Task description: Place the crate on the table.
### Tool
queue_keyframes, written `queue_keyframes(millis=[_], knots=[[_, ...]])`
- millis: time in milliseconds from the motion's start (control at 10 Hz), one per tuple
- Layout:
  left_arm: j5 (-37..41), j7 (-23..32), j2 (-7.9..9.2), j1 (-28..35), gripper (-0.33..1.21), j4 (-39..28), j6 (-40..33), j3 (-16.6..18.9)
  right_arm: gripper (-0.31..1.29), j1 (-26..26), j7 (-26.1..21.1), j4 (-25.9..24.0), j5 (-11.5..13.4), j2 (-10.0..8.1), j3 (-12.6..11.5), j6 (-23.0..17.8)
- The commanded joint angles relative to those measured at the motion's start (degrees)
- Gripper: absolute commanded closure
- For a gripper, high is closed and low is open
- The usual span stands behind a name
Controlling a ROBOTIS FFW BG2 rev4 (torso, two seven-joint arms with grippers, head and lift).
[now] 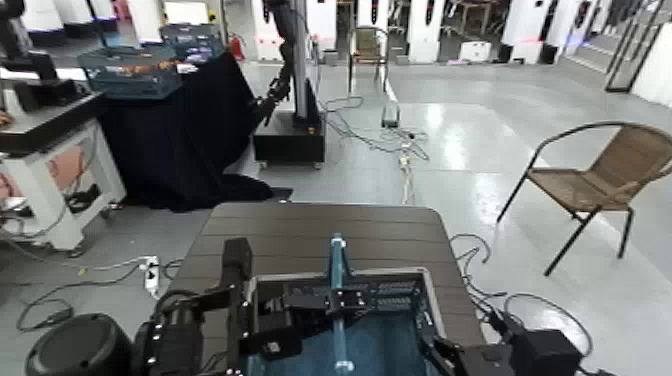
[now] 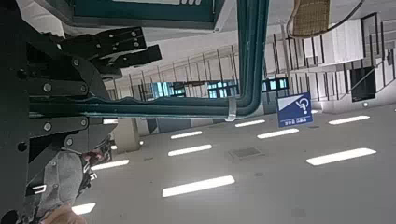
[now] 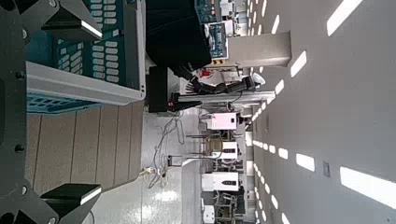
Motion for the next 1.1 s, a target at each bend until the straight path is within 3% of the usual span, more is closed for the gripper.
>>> queue_keyframes(millis=[100,1100], knots=[[0.0,0.0,-0.04,0.1,1.19,0.0,0.0,0.0,0.15,0.0,0.0,0.0,0.0,0.0,0.0,-0.1],[-0.4,1.8,-0.04,-2.7,1.19,3.2,0.9,-0.7,0.15,0.0,0.0,0.0,0.0,0.17,0.1,-0.3]])
